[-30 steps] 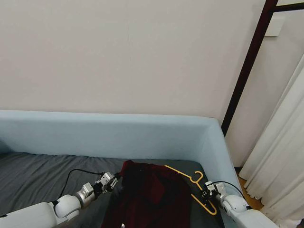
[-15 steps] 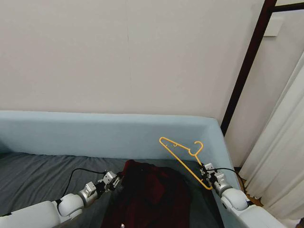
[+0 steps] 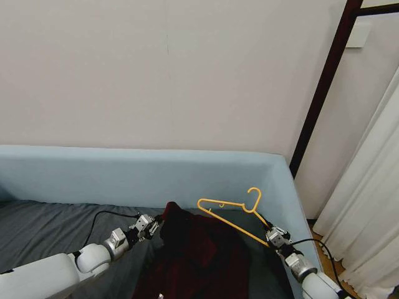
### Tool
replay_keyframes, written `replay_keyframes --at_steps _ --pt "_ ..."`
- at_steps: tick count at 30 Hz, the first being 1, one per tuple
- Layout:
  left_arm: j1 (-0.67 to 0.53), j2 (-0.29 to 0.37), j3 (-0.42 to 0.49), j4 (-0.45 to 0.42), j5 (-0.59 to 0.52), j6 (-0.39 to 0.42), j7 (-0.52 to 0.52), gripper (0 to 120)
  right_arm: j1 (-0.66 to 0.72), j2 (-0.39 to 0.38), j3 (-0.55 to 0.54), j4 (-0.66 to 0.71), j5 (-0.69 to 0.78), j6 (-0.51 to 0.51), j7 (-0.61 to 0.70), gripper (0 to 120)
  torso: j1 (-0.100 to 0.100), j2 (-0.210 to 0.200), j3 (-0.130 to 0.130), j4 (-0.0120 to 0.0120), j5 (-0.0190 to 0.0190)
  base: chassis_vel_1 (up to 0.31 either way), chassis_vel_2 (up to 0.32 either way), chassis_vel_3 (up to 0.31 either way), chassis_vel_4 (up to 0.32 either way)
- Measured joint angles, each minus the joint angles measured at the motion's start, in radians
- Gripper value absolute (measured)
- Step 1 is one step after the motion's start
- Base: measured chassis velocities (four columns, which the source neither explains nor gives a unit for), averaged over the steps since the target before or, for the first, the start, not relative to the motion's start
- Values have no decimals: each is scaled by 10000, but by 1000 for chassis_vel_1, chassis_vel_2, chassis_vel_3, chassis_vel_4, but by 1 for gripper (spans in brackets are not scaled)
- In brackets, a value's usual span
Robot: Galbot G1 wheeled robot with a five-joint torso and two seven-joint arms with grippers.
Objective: Pick up the clothes from the sofa and hang them on the clothes hanger.
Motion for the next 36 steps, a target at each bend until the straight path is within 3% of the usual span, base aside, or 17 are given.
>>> replay_keyframes --at_steps 9,20,25,30,36 --pt "-413 397 176 -532 -282 236 -15 0 -785 222 -152 1049 -704 -108 89 4 0 0 -1 0 0 0 0 0 0" --pt "-227 622 303 -1777 -366 841 -358 0 -341 614 -738 1086 -574 -673 294 4 -1 0 0 2 0 0 0 0 0" --pt "-354 440 425 -2305 -457 1179 -691 0 -62 676 -1059 1359 -299 -993 386 4 0 0 1 4 1 0 0 0 0" --pt "-533 -140 492 -2747 -599 1697 -1386 0 335 710 -1465 1581 -111 -1299 512 4 0 0 1 1 0 0 0 0 0" --pt "-603 -212 478 -2940 -655 1852 -1637 0 370 749 -1431 1413 -140 -1274 545 4 1 0 2 1 3 0 0 0 0"
